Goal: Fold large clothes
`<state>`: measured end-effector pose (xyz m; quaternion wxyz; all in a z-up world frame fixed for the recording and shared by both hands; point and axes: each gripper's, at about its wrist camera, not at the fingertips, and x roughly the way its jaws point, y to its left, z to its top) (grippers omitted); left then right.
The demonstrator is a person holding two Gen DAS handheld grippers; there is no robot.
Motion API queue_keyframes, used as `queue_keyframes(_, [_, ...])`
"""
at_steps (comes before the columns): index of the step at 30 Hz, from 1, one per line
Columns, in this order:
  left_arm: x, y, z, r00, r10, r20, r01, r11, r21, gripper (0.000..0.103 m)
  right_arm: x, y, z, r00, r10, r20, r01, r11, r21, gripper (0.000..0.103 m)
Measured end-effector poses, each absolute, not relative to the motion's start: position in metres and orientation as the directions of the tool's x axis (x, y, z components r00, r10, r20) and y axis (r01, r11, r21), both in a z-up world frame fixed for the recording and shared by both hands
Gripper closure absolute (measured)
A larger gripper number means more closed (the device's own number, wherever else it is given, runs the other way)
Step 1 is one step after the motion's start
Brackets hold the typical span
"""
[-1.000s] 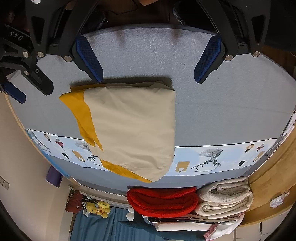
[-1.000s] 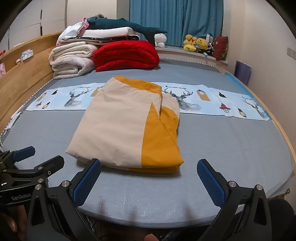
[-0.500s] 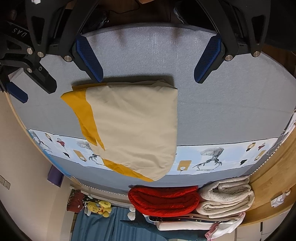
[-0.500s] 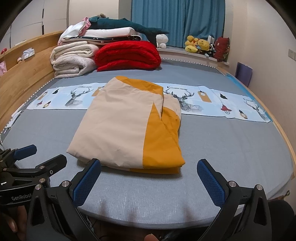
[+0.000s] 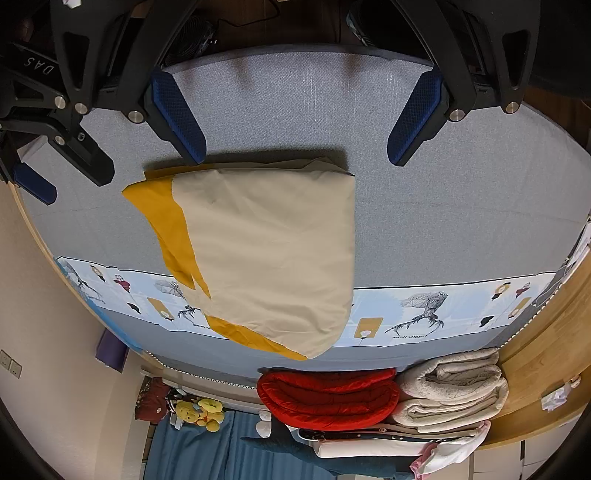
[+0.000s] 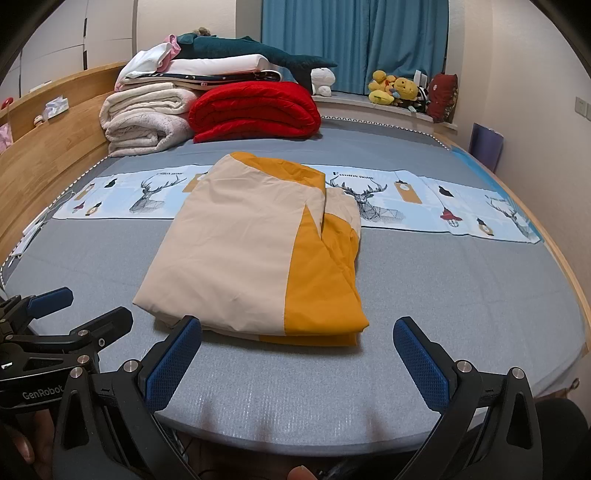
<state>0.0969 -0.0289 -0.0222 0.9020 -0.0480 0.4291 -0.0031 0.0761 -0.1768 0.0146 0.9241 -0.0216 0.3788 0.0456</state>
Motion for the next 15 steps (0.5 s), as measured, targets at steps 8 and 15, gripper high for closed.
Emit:
queue_keyframes(8, [0.0972, -0.0292, -0.0218, 0.632, -0.051, -0.773, -0.036, 0.995, -0.095, 0.006, 0.0764, -0.176, 0.0149, 0.708, 0.066, -0.703, -0.098, 0.995, -0.006, 0.0])
queue_keyframes(15, [0.0969, -0.0291, -0.0217, 0.633, -0.049, -0.772, -0.037, 0.995, -0.094, 0.006, 0.0765, -0.1761, 0.0149, 0.708, 0.066, -0.703, -0.097, 0.995, -0.005, 0.0])
